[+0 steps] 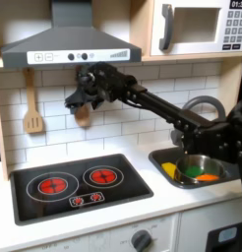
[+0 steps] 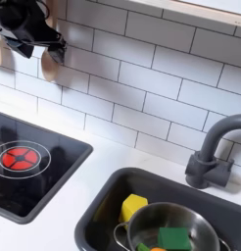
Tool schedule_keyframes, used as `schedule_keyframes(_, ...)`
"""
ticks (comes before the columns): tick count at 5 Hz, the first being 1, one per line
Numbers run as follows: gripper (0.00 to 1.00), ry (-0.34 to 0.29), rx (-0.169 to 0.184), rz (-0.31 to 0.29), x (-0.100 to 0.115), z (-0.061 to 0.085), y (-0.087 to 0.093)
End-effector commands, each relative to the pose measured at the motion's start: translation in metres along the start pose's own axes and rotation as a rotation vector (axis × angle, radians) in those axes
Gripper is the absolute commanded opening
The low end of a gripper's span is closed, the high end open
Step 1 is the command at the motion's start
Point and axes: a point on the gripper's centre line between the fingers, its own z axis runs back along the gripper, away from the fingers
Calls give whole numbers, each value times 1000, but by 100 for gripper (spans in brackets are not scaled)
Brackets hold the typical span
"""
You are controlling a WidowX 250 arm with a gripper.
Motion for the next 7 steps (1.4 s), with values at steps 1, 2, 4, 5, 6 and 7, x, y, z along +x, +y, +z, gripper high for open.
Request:
schedule_keyframes(1,100,-10,-9,-20,-1,-2,0)
schedule_keyframes(2,98,-30,5,-24,6,-1,3)
schedule_keyframes(4,0,-43,17,-13,2,0,9)
schedule_keyframes(5,0,-59,29,-20,6,1,13)
schedule_keyframes(6,0,-67,15,-18,3,1,13)
schedule_keyframes(7,0,-60,0,2,-1,-5,14)
